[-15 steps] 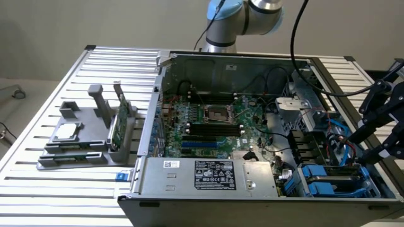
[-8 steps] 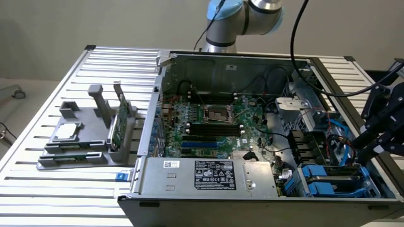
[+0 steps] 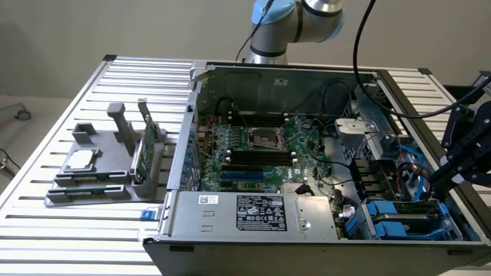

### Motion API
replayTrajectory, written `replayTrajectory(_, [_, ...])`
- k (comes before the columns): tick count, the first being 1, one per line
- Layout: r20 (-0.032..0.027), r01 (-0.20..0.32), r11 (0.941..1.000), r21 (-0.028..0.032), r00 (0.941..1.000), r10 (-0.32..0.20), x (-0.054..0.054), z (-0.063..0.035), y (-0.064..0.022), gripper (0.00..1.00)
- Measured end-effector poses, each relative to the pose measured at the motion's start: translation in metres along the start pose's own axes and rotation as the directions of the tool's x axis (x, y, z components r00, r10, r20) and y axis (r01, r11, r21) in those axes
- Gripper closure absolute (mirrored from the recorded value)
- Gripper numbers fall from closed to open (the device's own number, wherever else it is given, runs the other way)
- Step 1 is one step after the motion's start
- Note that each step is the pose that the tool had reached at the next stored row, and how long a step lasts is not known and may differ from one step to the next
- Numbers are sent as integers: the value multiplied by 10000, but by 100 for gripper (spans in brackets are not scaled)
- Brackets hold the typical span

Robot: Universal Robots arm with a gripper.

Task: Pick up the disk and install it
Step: 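Insert the first disk wire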

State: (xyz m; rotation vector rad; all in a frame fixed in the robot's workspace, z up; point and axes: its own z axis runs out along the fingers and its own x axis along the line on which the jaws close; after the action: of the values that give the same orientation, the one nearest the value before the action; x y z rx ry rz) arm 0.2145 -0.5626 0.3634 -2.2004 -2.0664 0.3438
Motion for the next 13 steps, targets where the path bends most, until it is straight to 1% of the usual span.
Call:
replayTrajectory(8, [-3,-1,10000,1,10000,1,-7,1,-3,84])
replayTrajectory(13, [0,-1,10000,0,10000,1,16,-25,-20,84])
